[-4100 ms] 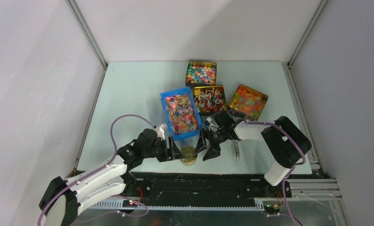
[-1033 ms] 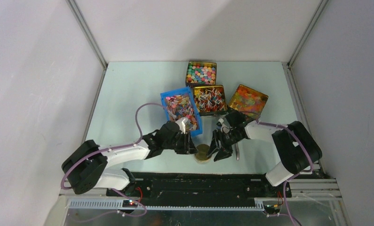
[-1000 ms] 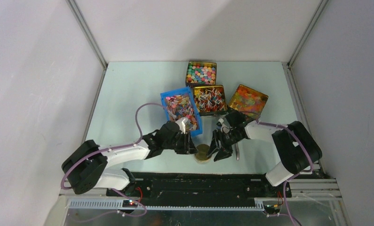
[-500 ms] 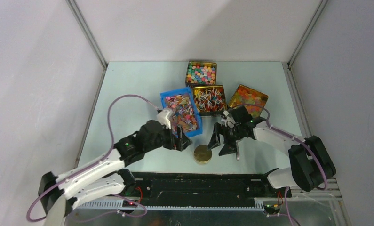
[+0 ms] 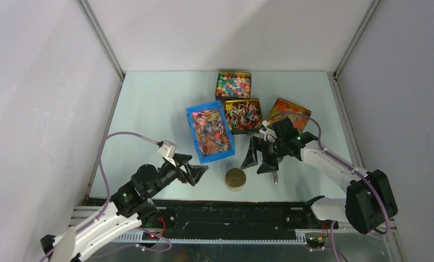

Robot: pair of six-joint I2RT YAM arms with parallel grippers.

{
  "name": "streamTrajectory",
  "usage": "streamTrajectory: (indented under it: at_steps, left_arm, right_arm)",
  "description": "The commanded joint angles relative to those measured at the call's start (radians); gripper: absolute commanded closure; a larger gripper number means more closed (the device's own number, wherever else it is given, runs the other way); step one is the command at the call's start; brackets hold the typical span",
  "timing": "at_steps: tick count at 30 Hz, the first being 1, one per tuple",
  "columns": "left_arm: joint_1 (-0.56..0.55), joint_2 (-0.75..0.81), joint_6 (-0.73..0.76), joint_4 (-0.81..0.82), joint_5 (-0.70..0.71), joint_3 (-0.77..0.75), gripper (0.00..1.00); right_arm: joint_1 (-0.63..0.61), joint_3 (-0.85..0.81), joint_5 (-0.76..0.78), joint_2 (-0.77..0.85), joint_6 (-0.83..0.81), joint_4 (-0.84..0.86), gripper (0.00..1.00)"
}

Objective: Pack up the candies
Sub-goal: Close the bottle lid on the packing bottle.

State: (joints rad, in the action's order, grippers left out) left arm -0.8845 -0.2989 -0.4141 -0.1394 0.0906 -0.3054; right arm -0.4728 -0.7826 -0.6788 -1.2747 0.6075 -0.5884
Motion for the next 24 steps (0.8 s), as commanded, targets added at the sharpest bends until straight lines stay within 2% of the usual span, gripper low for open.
streamTrajectory:
  at_steps: [1, 4, 7, 18, 24]
  left_arm:
    - [-0.004, 0.03, 0.182, 0.17, -0.19, 0.095, 0.0]
    - [-0.01, -0.028, 0.208, 0.269, -0.277, 0.151, 0.0]
    - [-0.021, -0.111, 0.229, 0.365, -0.294, 0.183, 0.0]
    - [-0.16, -0.533, 0.271, 0.802, -0.152, 0.299, 0.0]
    - [-0.202, -0.772, 0.296, 1.054, -0.142, 0.323, 0.0]
  right_arm:
    - [0.007, -0.038, 0.025, 0.032, -0.035, -0.026, 0.03]
    - [0.01, -0.038, 0.028, 0.032, -0.04, -0.035, 0.03]
    - [0.012, -0.038, 0.033, 0.03, -0.046, -0.043, 0.02]
    - [0.037, -0.037, 0.072, 0.067, -0.06, -0.075, 0.02]
    - [0.044, -0.037, 0.081, 0.088, -0.07, -0.09, 0.01]
